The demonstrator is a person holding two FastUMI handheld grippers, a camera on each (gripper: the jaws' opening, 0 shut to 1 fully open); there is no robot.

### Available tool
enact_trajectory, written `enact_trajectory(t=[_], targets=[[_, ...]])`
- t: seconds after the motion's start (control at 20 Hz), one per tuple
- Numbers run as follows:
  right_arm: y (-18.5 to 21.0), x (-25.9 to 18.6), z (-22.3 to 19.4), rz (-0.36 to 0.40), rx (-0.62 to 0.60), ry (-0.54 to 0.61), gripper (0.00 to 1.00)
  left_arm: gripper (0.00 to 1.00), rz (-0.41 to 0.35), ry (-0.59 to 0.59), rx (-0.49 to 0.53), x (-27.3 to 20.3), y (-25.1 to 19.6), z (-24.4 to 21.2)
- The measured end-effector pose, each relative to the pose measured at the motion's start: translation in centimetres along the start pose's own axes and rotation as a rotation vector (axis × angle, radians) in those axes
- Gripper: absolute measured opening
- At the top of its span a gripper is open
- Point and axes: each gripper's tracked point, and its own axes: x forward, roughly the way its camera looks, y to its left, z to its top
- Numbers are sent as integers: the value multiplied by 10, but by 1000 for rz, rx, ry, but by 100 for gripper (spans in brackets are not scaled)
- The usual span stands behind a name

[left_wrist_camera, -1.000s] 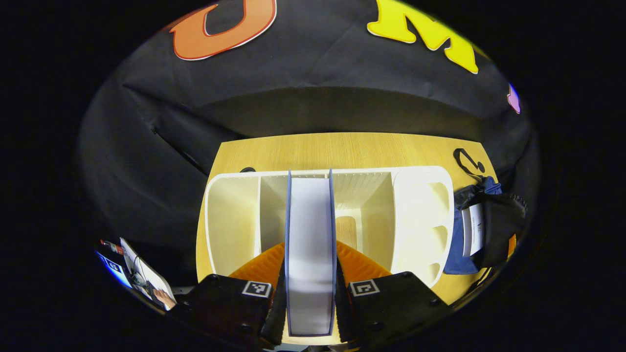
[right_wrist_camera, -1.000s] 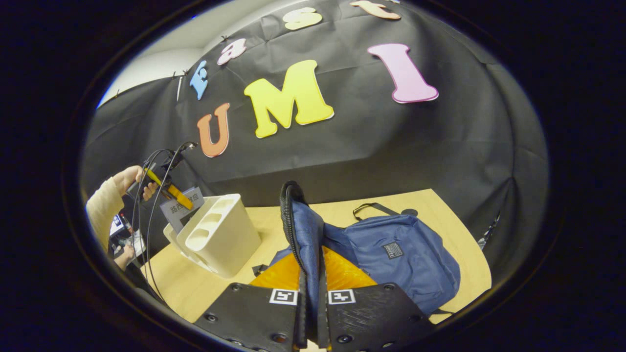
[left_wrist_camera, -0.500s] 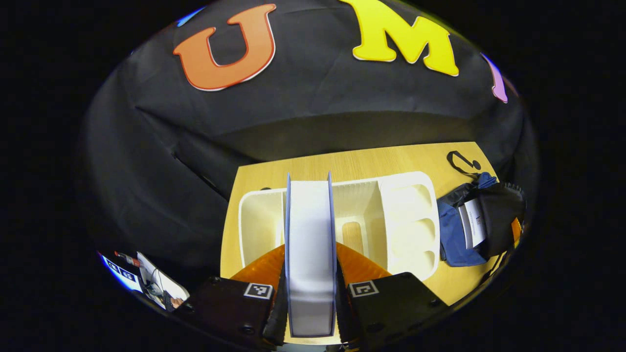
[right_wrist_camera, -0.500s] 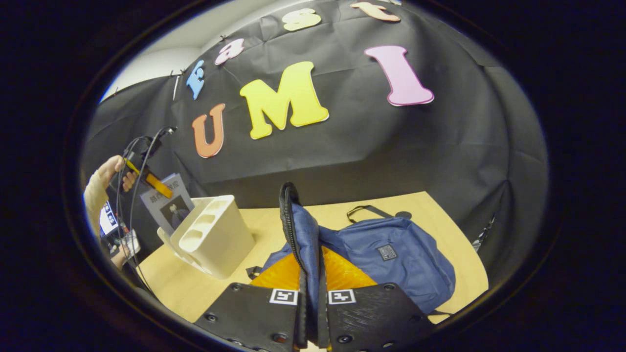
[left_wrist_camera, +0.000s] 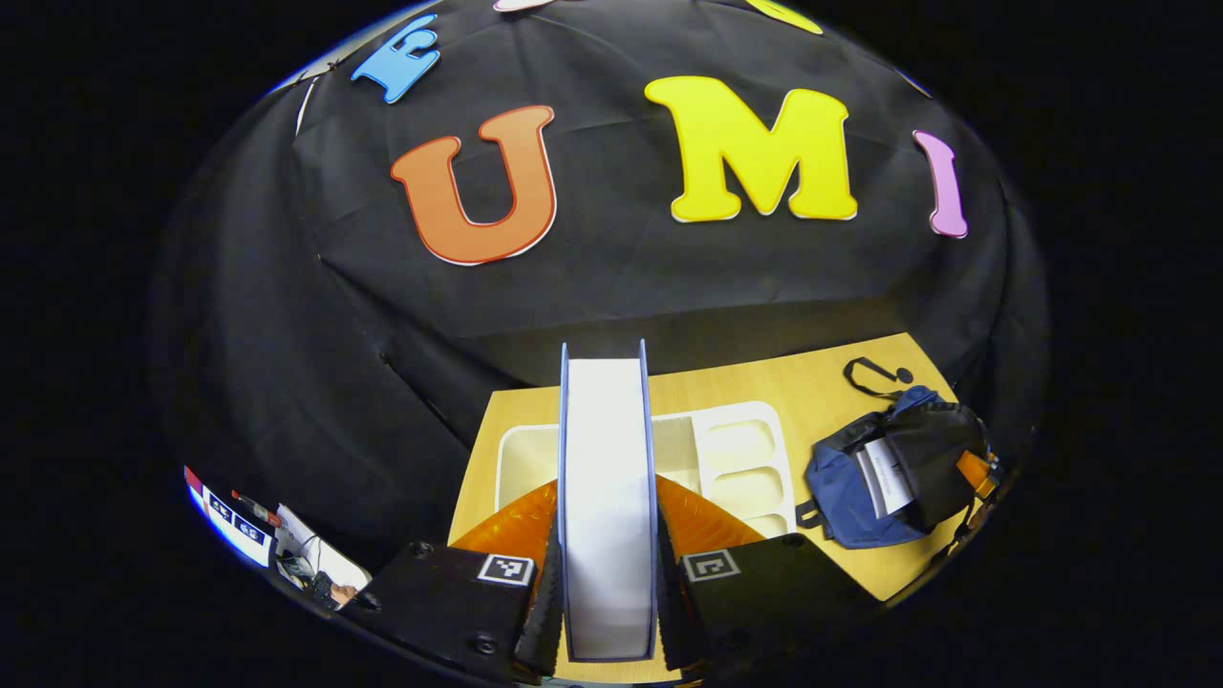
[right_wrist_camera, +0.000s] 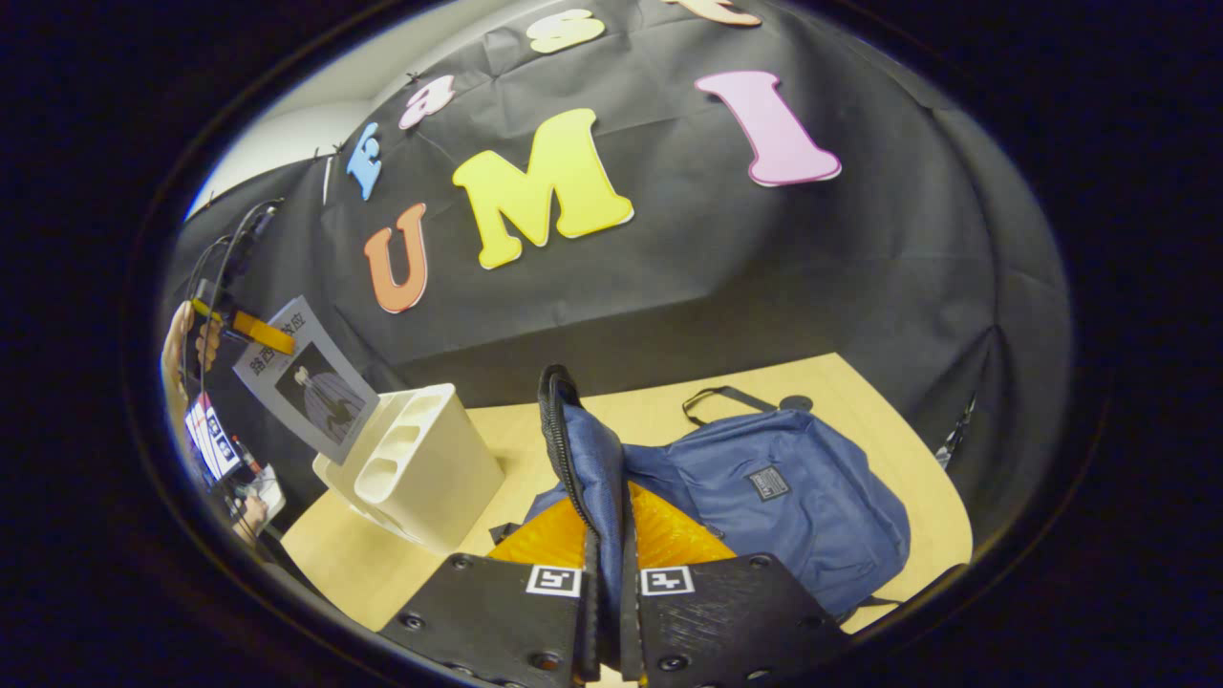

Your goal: Open the schoolbag, grab two books from the bookshelf and put them into the schoolbag.

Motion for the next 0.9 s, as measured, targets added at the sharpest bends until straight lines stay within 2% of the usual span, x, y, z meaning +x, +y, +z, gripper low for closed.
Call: enact_trajectory(t=[0.35, 0.4, 0.45, 0.6, 0.75, 0.9], targets=[[-4, -8, -5, -19, -5, 18, 8, 42, -41, -120, 47, -36, -28, 25], [-4, -9, -5, -20, -2, 17, 7, 45, -53, -129, 54, -41, -34, 26], [-4, -10, -4, -20, 3, 17, 7, 42, -71, -139, 59, -44, -40, 28], [-9, -16, -4, -26, 17, 15, 8, 45, -140, -153, 96, -51, -60, 28], [-7, -20, -4, -15, 15, 5, 8, 42, -184, -177, 99, -53, -76, 32], [-6, -18, -7, -10, 25, 20, 8, 46, -308, -173, 59, -50, -109, 27]])
